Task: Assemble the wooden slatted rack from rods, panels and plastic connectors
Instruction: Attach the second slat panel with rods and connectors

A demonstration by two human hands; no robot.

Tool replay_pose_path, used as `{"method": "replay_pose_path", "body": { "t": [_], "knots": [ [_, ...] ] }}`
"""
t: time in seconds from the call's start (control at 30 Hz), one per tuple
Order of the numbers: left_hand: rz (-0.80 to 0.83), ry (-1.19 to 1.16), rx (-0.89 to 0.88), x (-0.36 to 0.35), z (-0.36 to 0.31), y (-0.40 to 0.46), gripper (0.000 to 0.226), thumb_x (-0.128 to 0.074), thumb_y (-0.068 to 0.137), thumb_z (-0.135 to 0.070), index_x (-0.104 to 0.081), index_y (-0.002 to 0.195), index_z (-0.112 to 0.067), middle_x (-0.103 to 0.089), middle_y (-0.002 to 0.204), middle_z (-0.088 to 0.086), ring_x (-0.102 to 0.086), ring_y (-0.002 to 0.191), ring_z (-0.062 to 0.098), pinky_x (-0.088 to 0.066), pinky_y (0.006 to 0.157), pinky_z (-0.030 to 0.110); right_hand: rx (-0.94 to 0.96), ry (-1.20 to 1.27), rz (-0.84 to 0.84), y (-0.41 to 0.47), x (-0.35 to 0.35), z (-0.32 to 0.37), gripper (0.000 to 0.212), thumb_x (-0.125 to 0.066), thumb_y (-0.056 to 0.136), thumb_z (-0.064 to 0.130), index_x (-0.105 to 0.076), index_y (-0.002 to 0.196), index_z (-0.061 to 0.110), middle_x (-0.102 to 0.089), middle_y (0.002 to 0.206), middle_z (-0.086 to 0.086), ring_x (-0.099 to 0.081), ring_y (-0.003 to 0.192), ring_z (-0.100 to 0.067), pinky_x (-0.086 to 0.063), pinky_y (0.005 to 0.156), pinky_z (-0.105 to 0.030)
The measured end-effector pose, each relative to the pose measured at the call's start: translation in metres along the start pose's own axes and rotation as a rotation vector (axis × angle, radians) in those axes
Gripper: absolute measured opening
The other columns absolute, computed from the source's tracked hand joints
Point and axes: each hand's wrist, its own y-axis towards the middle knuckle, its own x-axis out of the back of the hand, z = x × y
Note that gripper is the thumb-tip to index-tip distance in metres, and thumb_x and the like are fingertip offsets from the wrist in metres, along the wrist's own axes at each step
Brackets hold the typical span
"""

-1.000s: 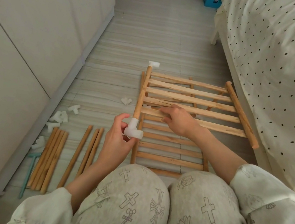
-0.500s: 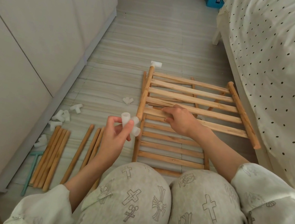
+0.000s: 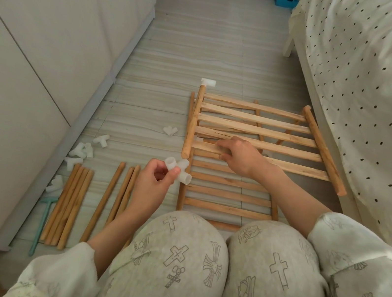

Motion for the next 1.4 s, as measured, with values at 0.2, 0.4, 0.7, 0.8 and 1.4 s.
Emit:
{"method": "replay_pose_path", "body": {
  "t": [0.2, 0.4, 0.7, 0.8, 1.4],
  "knots": [
    [-0.005, 0.076, -0.015, -0.005, 0.003, 0.003, 0.016, -0.068, 0.085, -0.026, -0.054, 0.084, -0.017, -0.069, 0.086, 0.004, -0.066, 0.083, 0.017, -0.053, 0.074, 0.033, 0.002, -0.001, -0.003, 0.0, 0.0, 0.0, 0.043, -0.05, 0.096, 0.015, -0.045, 0.139, 0.014, -0.048, 0.136, -0.012, -0.045, 0.123, -0.028, -0.035, 0.104, -0.035],
    [-0.028, 0.193, -0.06, -0.008, 0.001, 0.005, 0.023, -0.067, 0.085, -0.031, -0.047, 0.082, -0.019, -0.067, 0.086, 0.002, -0.064, 0.082, 0.012, -0.049, 0.069, 0.024, 0.005, 0.001, -0.013, 0.0, -0.001, 0.0, 0.042, -0.05, 0.096, 0.015, -0.046, 0.138, 0.015, -0.05, 0.134, -0.011, -0.047, 0.121, -0.027, -0.036, 0.102, -0.035],
    [-0.062, 0.079, -0.021, -0.004, 0.003, 0.004, 0.017, -0.066, 0.086, -0.025, -0.054, 0.086, -0.014, -0.063, 0.09, -0.002, -0.057, 0.081, 0.007, -0.044, 0.066, 0.01, 0.003, 0.001, -0.009, 0.0, -0.001, -0.001, 0.042, -0.05, 0.096, 0.015, -0.046, 0.137, 0.015, -0.05, 0.133, -0.011, -0.047, 0.12, -0.027, -0.036, 0.102, -0.035],
    [-0.028, 0.069, -0.03, -0.009, -0.001, 0.003, 0.015, -0.067, 0.086, -0.021, -0.052, 0.083, -0.023, -0.063, 0.088, -0.007, -0.06, 0.082, 0.006, -0.045, 0.068, 0.012, 0.003, 0.003, -0.013, 0.0, -0.001, 0.0, 0.042, -0.051, 0.095, 0.015, -0.047, 0.137, 0.014, -0.051, 0.132, -0.011, -0.047, 0.121, -0.027, -0.036, 0.102, -0.035],
    [0.011, 0.376, -0.057, -0.024, 0.002, 0.002, 0.026, -0.065, 0.086, -0.033, -0.045, 0.086, -0.017, -0.06, 0.088, -0.001, -0.054, 0.084, 0.013, -0.039, 0.064, 0.014, 0.01, 0.01, -0.018, -0.001, -0.002, -0.003, 0.042, -0.053, 0.094, 0.016, -0.048, 0.136, 0.014, -0.052, 0.131, -0.013, -0.047, 0.121, -0.028, -0.037, 0.103, -0.037]
  ]
}}
